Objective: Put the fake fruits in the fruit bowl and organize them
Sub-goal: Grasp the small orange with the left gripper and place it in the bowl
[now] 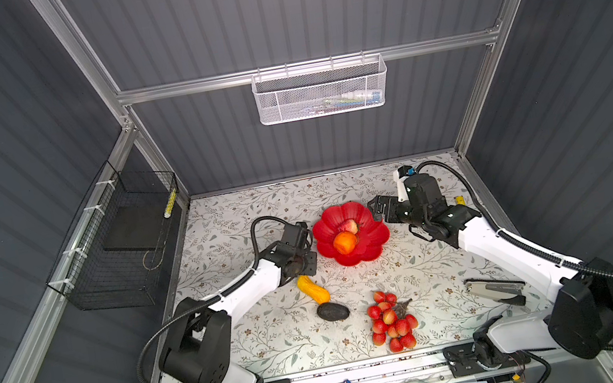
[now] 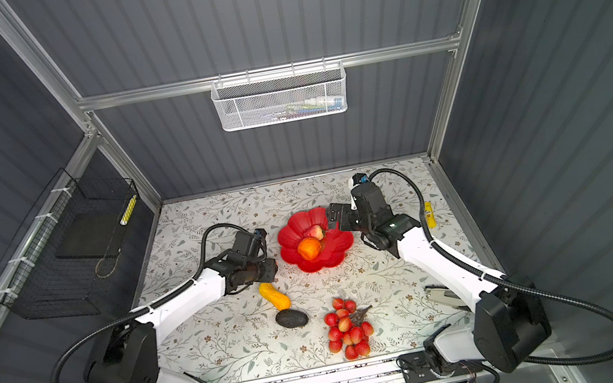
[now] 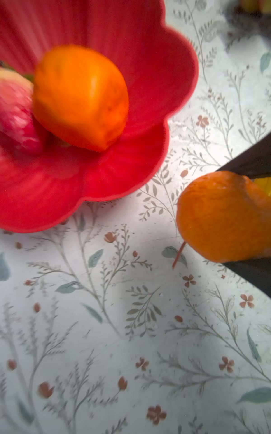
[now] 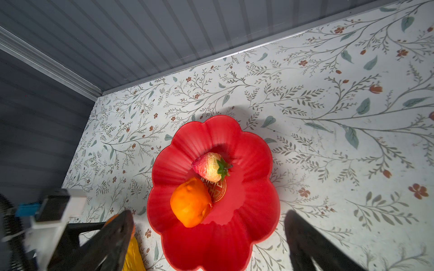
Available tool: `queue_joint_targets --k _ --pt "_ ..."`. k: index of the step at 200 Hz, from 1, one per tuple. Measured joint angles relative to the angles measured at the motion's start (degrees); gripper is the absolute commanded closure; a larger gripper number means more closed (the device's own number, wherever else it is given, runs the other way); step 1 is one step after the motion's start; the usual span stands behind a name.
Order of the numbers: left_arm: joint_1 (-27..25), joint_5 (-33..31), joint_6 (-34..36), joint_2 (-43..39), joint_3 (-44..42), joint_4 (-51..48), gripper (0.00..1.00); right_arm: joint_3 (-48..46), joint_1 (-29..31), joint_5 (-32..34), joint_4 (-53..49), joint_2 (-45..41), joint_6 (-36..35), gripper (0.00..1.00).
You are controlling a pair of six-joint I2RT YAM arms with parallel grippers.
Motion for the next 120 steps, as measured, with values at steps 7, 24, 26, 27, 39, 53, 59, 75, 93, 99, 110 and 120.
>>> queue_joint_targets --k 7,24,26,27,39,53,59,75,93,99,110,120 --pt "0.0 0.1 0.2 -0.2 1.7 -0.2 0.67 0.0 0.0 -0.1 0.0 0.0 0.0 0.01" --pt "0.0 0.8 1.3 2.3 7.5 0.3 0.67 0.0 -0.1 -0.3 0.1 0.0 0.0 0.01" --pt "0.0 0.9 1.4 2.7 8.1 0.3 0.67 0.0 -0.2 -0.3 0.1 0.0 0.0 0.01" --pt "0.0 1.0 1.6 3.0 8.6 0.3 0.67 0.0 -0.1 -0.3 0.1 0.0 0.0 0.01" --pt "0.0 1.8 2.4 6.6 13.4 0.8 0.66 -0.1 -0.2 -0.4 0.1 -0.1 0.0 0.01" --pt "0.0 2.8 3.5 11.8 18.8 1.6 0.66 -0.9 -0.2 -0.5 0.1 -0.8 0.0 0.01" --pt "0.0 3.1 3.9 14.0 20.7 1.8 0.65 -1.6 -0.2 -0.5 0.1 -1.4 0.1 0.01" --pt "0.0 4.0 4.9 20.2 25.6 2.0 0.64 -2.9 -0.3 -0.5 -0.3 -3.1 0.3 0.01" --pt "0.0 4.5 5.6 26.3 29.5 2.0 0.59 -3.8 -0.4 -0.5 -0.8 -4.8 0.5 0.01" --pt "0.0 4.6 5.6 28.0 30.4 2.0 0.56 -4.0 -0.4 -0.5 -0.9 -5.2 0.5 0.01" --pt "0.0 4.8 5.6 30.7 32.1 1.6 0.49 -4.4 -0.5 -0.3 -1.2 -5.9 0.5 0.01" --pt "0.0 4.8 5.6 32.6 33.1 1.3 0.42 -4.6 -0.5 0.0 -1.6 -6.5 0.4 0.01"
